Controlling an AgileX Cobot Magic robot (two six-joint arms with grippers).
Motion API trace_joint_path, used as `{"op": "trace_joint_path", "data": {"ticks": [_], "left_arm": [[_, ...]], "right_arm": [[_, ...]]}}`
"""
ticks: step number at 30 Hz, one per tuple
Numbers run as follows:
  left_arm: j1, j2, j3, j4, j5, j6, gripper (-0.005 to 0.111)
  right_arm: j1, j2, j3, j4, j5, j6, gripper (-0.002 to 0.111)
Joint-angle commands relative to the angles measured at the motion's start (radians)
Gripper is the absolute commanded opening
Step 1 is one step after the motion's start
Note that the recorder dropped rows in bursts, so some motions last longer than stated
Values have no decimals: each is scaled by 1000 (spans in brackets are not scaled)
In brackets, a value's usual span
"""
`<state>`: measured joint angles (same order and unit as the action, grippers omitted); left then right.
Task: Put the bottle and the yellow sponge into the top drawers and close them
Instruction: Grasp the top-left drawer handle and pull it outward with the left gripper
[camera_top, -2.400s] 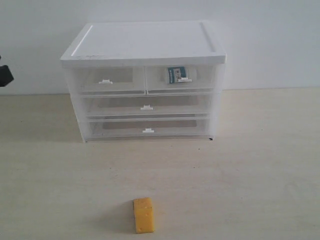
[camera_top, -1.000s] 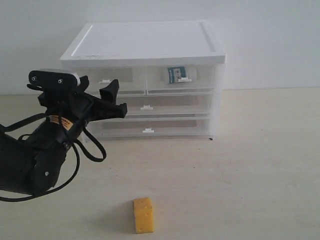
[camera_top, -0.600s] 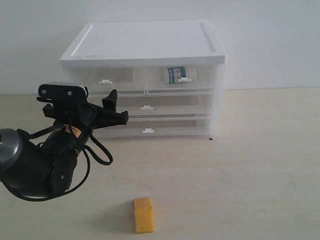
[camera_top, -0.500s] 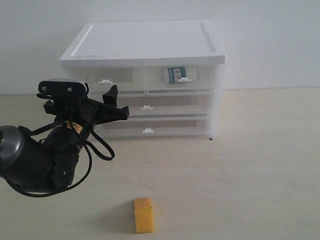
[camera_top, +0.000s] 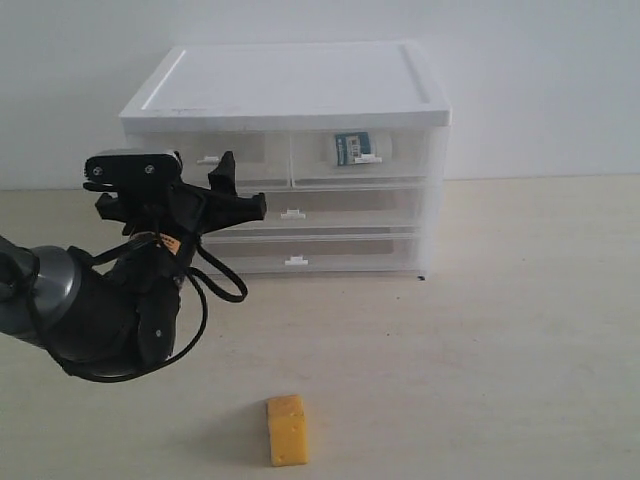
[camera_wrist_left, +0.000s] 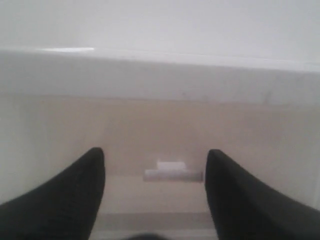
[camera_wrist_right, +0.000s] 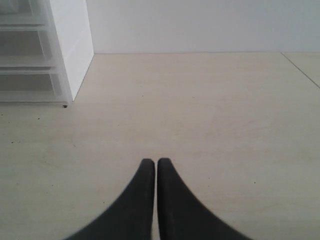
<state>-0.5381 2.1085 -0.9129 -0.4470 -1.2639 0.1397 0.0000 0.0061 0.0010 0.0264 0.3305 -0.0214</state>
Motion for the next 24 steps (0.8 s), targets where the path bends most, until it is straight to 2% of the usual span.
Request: {"op": "trace_joint_path", "data": {"ticks": [1, 2, 4, 24], "left_arm": [[16, 11, -36, 13, 43, -5, 30], [16, 11, -31, 15, 43, -5, 18], [14, 11, -14, 25, 43, -2, 5], [-140, -153, 208, -122, 43, 66, 4]], "right_arm": [[0, -6, -1, -9, -5, -2, 0], [0, -6, -1, -9, -5, -2, 0], [0, -6, -1, -9, -5, -2, 0], [0, -6, -1, -9, -7, -2, 0]]}}
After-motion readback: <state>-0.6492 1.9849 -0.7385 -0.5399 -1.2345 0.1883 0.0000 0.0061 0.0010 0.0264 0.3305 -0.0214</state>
